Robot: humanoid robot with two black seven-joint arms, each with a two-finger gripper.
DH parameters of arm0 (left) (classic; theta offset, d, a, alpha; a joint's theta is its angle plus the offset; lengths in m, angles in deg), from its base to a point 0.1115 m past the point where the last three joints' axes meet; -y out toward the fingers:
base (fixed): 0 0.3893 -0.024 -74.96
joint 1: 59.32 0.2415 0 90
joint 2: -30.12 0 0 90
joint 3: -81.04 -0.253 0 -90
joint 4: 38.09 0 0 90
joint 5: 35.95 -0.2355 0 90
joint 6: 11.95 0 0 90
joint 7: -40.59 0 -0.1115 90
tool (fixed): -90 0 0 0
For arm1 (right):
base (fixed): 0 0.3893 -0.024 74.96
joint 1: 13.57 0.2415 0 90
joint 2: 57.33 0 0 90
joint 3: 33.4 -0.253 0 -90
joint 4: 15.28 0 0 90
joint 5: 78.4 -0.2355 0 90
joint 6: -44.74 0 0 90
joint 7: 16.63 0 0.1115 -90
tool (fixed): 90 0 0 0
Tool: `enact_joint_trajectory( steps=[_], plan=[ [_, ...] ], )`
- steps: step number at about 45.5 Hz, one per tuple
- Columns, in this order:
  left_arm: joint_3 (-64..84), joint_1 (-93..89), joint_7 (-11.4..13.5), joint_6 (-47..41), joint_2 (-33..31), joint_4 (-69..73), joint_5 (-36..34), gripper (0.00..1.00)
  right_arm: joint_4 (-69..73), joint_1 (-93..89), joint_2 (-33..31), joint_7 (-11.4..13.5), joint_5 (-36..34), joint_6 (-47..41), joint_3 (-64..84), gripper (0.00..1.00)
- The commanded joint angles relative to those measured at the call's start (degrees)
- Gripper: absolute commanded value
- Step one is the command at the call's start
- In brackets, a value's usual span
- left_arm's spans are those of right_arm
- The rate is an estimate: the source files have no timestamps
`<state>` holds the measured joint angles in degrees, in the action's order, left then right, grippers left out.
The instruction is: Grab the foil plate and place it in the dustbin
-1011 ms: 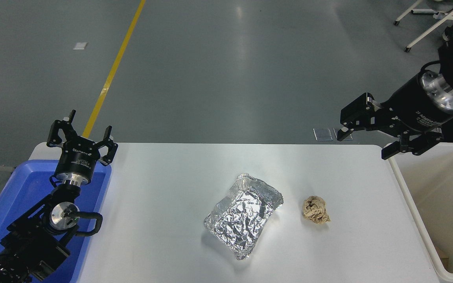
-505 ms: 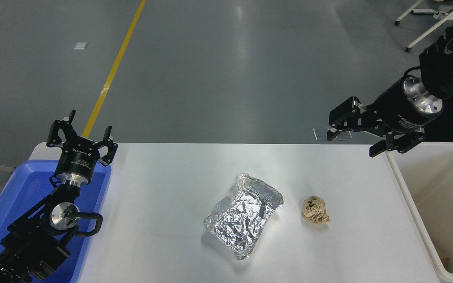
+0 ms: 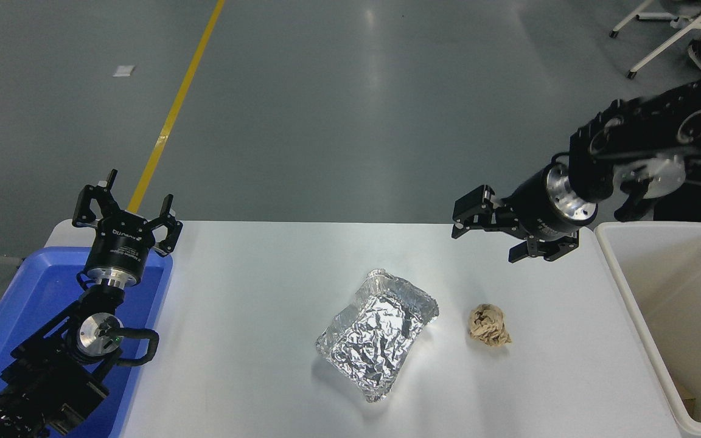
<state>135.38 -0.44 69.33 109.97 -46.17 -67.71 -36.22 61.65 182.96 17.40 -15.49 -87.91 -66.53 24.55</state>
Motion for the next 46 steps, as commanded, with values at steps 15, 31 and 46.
enact_joint_trajectory(
  steps=[15,31,46],
  plan=[
    [0.0,0.0,0.0,0.0,0.0,0.0,0.0,0.98,-5.7,-24.4,5.2,0.0,-0.1,17.0,-9.0,1.00],
    [0.0,0.0,0.0,0.0,0.0,0.0,0.0,0.98,-7.4,-31.5,5.2,0.0,0.0,21.3,-14.7,0.99],
    [0.1,0.0,0.0,0.0,0.0,0.0,0.0,0.98,-7.5,-34.1,6.9,0.0,0.0,26.5,-20.0,0.99]
  ],
)
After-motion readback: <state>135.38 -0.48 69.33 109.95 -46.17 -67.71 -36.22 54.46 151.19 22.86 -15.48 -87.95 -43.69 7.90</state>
